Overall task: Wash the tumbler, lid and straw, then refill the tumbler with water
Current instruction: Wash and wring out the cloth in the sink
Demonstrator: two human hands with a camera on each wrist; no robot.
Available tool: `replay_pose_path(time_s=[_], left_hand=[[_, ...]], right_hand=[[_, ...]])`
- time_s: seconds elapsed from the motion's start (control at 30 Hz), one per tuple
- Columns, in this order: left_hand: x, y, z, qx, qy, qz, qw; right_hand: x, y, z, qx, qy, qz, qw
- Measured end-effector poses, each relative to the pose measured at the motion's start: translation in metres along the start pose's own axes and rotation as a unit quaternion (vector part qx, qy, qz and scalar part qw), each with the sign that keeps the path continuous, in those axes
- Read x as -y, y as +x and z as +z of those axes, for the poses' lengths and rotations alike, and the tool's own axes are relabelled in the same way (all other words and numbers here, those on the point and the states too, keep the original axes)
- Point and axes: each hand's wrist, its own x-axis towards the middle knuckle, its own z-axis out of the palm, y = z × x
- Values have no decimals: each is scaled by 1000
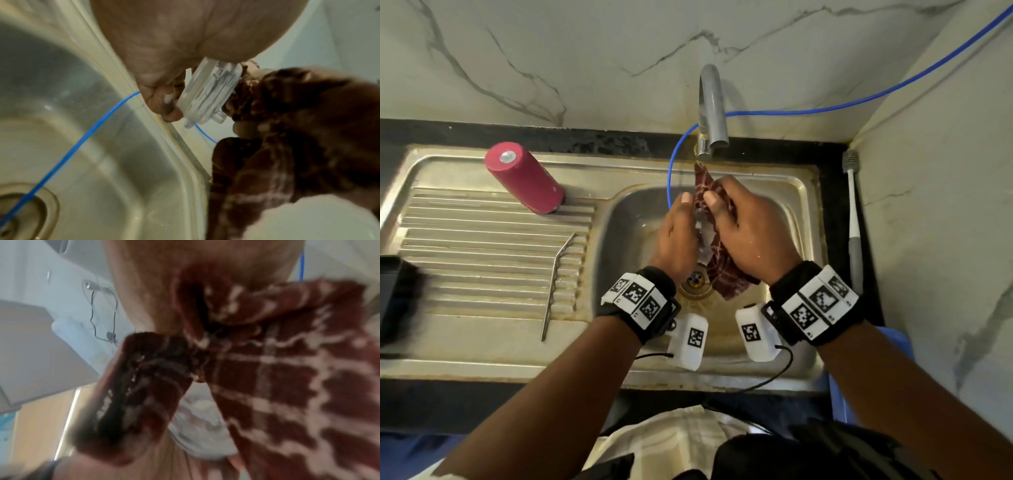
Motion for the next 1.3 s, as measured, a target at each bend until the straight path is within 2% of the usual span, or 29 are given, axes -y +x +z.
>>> replay_pose_path(time_s=[0.1, 0.17, 0.23, 0.33, 0.43, 0.57, 0.67, 0.77, 0.83, 0.9, 0.97, 1.0, 1.03, 1.13, 1.3], left_hand=[[17, 4, -4, 4, 87, 59, 994], [11, -2, -4, 7, 109, 88, 990], [2, -6, -5, -4, 130, 83, 988], [-5, -4, -4, -11, 146, 76, 986], [7, 7, -9, -20, 93, 24, 995], [3, 13, -14, -46, 10, -82, 996], [-17, 9, -14, -85, -111, -144, 980], [-24, 8, -14, -49, -161, -139, 976], [-23, 8, -14, -35, -175, -130, 975], [-20, 8, -16, -17, -166, -120, 979], [-15, 6, -18, 22, -82, -78, 993], [-10, 6, -19, 39, -28, -49, 998], [-8, 2, -18, 37, 16, -32, 999], [-4, -3, -15, 68, 12, -66, 995], [-3, 7, -17, -26, -5, -95, 995]], right_hand=[[-2, 11, -1, 75, -10, 84, 994], [-6, 16, -1, 98, -13, 115, 988], [-5, 17, 2, 89, -16, 99, 991], [1, 8, 6, 38, -48, 32, 998], [8, -3, 12, 12, -37, -46, 998], [5, -23, 27, -4, -27, -61, 998], [-5, -34, 38, -37, -21, -34, 999], [-14, -38, 40, -70, 28, 24, 997], [-17, -35, 36, -69, 66, 44, 994], [-17, -29, 32, -64, 126, 91, 986], [-20, -20, 25, -66, 175, 146, 971], [-22, -15, 20, -56, 175, 148, 972], [-24, -10, 14, -36, 164, 131, 977], [-17, -2, 5, 34, 105, 55, 992], [10, -10, 19, 30, 27, -38, 998]])
